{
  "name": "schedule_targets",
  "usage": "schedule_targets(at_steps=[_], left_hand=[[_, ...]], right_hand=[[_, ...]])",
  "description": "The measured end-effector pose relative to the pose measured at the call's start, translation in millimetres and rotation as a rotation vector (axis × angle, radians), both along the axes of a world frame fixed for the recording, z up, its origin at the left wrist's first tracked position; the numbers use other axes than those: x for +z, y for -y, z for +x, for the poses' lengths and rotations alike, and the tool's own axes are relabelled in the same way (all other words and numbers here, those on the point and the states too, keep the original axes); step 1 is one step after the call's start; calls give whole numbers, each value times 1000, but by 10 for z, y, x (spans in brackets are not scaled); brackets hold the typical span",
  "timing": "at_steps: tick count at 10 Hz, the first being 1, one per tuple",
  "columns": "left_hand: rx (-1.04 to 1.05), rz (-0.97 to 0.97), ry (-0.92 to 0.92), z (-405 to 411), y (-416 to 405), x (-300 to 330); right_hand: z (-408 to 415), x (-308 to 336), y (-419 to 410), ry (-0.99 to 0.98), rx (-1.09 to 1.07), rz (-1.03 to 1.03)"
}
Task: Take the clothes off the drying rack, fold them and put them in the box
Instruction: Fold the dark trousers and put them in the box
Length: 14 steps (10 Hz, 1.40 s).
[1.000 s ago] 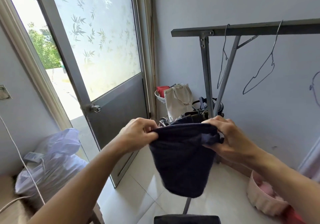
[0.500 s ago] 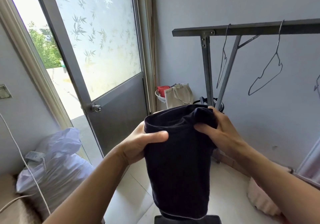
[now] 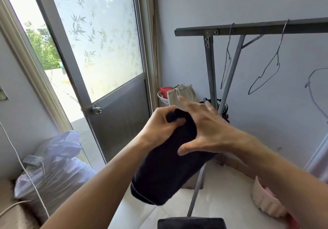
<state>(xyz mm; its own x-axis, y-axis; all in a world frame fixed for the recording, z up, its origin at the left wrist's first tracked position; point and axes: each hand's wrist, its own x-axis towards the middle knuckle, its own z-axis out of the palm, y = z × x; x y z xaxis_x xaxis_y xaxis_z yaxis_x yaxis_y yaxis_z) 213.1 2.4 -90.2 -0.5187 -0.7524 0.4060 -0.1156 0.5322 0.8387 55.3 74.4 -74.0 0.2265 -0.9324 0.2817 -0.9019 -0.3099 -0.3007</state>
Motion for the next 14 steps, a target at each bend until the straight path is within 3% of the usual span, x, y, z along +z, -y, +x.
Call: schedule_targets(at_steps=[2,3,4,5,7,8,9,10,11,12,13,14], left_hand=[[37,-32,-42,-12,0,24],[51,134,-158,140,35,20],[225,255,85,403,148,-164],[209,507,210,616,185,-443],[-132,895,-77,601,81,-372],[-182,920,-235,494,76,-292],[-35,717,-285,407,95,-333],[-27,571,-409,398,49,-373],[-99,351,-301,465,7,-353],[-114,191,-39,513,-18,-248],[-34,20,184,545,-20,-186],[71,-50,293,566,-34,-235]], right_hand=[[50,-125,230,248,-59,93],[-106,-104,173,368,-22,70],[-314,-128,62,642,-31,20],[-431,-155,-13,788,-104,-77],[-511,-91,-172,789,-93,-155],[-505,-143,-210,761,-71,-96],[-540,-156,-306,705,-34,24],[-558,-173,-316,805,-30,146],[-595,-428,-53,1334,-451,-573],[-451,-569,-53,1572,-781,-1063],[-579,-263,-373,898,-132,-138],[-702,-257,-315,778,-61,-6]])
